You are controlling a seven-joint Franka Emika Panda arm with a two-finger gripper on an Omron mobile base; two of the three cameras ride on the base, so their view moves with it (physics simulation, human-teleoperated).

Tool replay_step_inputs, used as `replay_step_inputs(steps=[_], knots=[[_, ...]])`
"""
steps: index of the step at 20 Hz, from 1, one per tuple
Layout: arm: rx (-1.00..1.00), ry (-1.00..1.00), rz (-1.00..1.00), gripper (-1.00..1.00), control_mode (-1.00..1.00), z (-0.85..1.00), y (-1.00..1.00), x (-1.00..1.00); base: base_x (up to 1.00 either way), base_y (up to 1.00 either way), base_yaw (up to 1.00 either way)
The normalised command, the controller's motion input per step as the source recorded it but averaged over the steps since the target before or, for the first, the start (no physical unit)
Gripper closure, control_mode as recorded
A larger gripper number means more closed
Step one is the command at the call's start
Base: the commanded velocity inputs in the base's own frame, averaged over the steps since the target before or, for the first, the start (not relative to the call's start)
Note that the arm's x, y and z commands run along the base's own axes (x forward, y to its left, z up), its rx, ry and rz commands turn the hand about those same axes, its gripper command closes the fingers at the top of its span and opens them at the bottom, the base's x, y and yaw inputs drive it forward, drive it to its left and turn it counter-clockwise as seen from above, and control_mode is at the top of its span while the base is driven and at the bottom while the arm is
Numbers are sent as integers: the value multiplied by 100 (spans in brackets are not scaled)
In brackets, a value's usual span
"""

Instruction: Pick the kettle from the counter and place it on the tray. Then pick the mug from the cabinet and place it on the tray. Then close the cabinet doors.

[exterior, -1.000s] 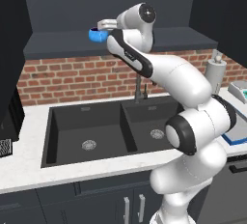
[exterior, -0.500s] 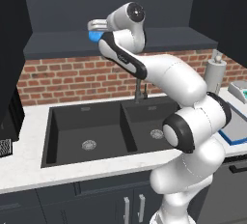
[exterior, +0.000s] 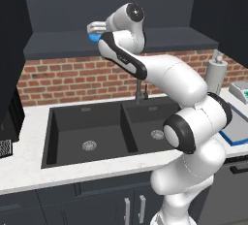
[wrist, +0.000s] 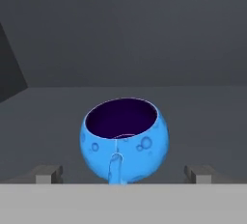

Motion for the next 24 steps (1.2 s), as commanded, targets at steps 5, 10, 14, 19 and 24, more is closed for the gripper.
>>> replay_step_inputs(steps=[5,10,14,19,24], knots=[[0,4,0,-100,-100,-3,0,6,0,0,0],[0,4,0,-100,-100,0,3,17,0,0,0],[0,3,0,-100,-100,-1,1,13,0,0,0],[0,4,0,-100,-100,-11,8,0,0,0,0],[0,4,1,-100,-100,-13,3,0,0,0,0]])
